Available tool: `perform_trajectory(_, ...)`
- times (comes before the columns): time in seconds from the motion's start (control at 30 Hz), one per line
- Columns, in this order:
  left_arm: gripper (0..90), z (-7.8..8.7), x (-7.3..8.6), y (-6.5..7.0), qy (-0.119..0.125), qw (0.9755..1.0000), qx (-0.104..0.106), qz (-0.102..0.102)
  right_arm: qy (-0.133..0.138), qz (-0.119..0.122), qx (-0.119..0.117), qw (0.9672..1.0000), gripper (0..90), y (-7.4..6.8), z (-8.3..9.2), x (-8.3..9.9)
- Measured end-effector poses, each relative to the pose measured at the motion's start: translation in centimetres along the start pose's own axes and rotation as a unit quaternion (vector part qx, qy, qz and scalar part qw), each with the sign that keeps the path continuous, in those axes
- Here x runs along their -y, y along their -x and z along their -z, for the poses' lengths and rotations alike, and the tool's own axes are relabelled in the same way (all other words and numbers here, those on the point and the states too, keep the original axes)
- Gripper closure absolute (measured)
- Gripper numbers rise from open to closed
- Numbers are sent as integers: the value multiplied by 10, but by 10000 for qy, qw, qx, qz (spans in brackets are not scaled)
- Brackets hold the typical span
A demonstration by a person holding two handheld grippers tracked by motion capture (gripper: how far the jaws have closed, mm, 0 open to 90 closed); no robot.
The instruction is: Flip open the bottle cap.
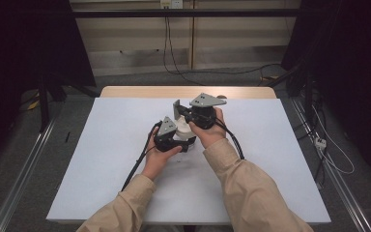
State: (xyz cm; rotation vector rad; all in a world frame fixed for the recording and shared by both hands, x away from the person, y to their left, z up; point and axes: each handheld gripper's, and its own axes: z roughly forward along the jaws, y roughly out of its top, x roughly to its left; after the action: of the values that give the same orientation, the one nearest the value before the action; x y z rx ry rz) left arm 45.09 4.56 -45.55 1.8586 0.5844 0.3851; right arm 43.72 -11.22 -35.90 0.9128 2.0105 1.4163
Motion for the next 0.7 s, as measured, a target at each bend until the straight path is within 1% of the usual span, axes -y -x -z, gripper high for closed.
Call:
perform_trajectory(0.5, 186, 0, 0, 0, 10, 10000, 2, 20, -3, -4, -31, 10000, 900, 1, -5, -2)
perform_trajectory(0.63, 186, 0, 0, 0, 9, 10000, 3, 23, -9, 28, -19, 10000, 900, 0, -7, -2)
perform_trajectory(0.7, 186, 0, 0, -1, 8, 10000, -40, -13, -16, 42, -13, 10000, 900, 0, -8, -3)
